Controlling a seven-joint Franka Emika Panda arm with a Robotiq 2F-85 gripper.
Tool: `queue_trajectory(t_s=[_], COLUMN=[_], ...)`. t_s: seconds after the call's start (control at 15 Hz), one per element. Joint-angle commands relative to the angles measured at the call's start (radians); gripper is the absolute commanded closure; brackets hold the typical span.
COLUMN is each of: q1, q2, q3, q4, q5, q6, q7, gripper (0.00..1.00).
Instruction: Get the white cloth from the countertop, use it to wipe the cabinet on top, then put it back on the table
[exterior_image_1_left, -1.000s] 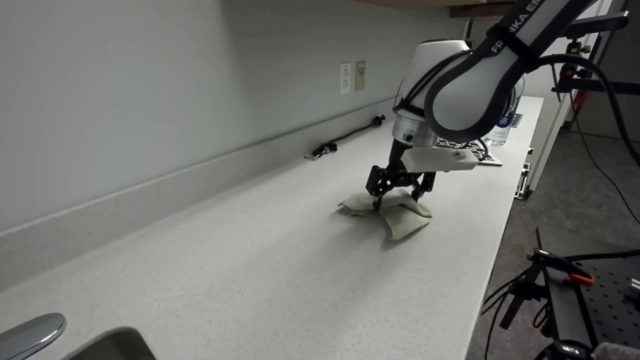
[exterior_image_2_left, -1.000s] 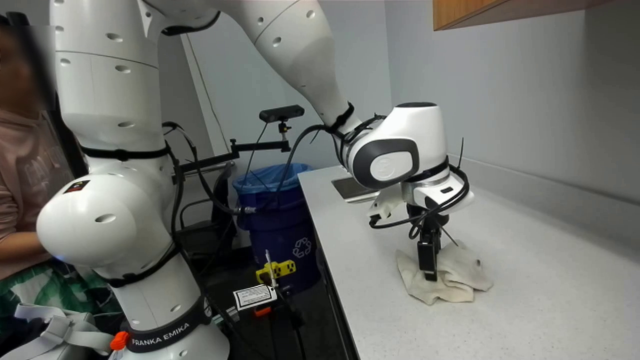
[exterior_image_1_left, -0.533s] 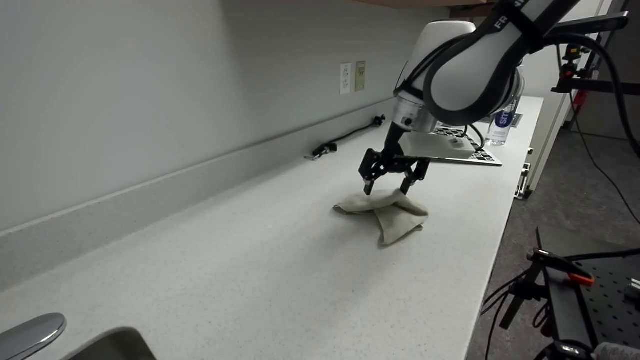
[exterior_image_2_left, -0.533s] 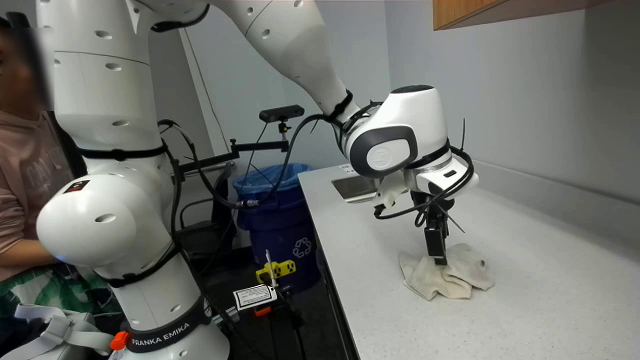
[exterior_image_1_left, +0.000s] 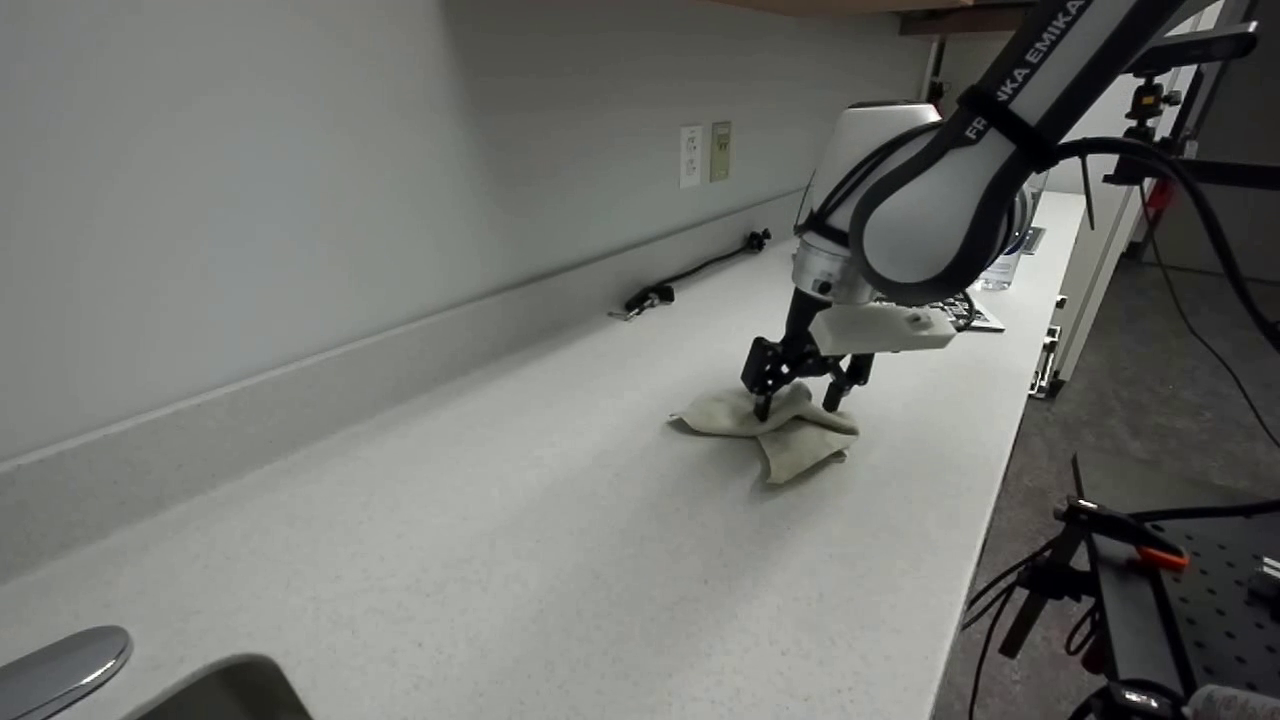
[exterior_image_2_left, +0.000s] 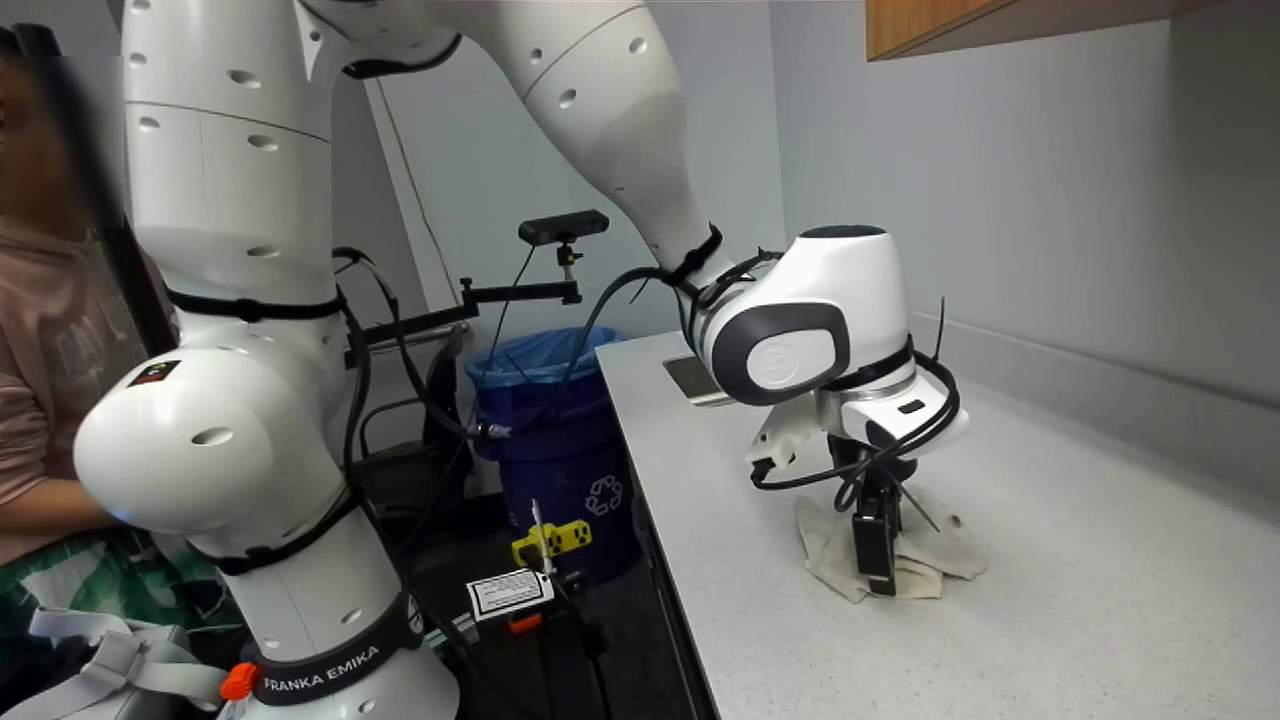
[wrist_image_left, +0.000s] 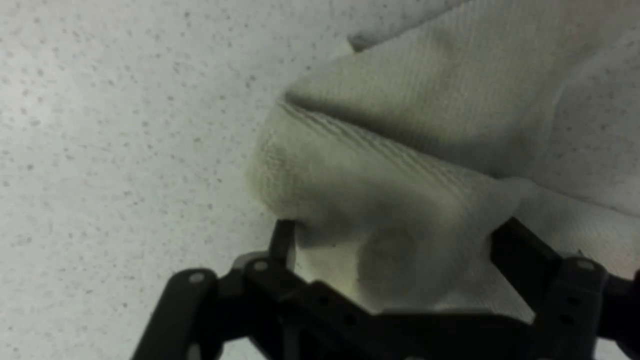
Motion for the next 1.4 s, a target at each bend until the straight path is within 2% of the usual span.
queue_trajectory(t_s=[0.0, 0.13, 0.2, 0.27, 0.8, 0.93, 1.13, 1.33], q1=[0.008, 0.012, 0.018, 0.02, 0.018, 0.019, 0.01, 0.002], q2=[0.018, 0.019, 0.022, 0.023, 0.012, -0.013, -0.068, -0.148], q3=[0.016, 0.02, 0.013, 0.011, 0.01, 0.012, 0.026, 0.038], q4=[0.014, 0.015, 0.019, 0.02, 0.041, 0.037, 0.023, 0.013], q5=[0.042, 0.047, 0.034, 0.03, 0.025, 0.011, -0.003, -0.024], q6=[-0.031, -0.042, -0.043, -0.041, -0.037, -0.052, -0.103, -0.205], q7=[-0.018, -0.016, -0.01, -0.011, -0.029, -0.051, -0.139, -0.227], gripper=[0.0, 0.0, 0.25, 0.26, 0.88, 1.0, 0.97, 0.97])
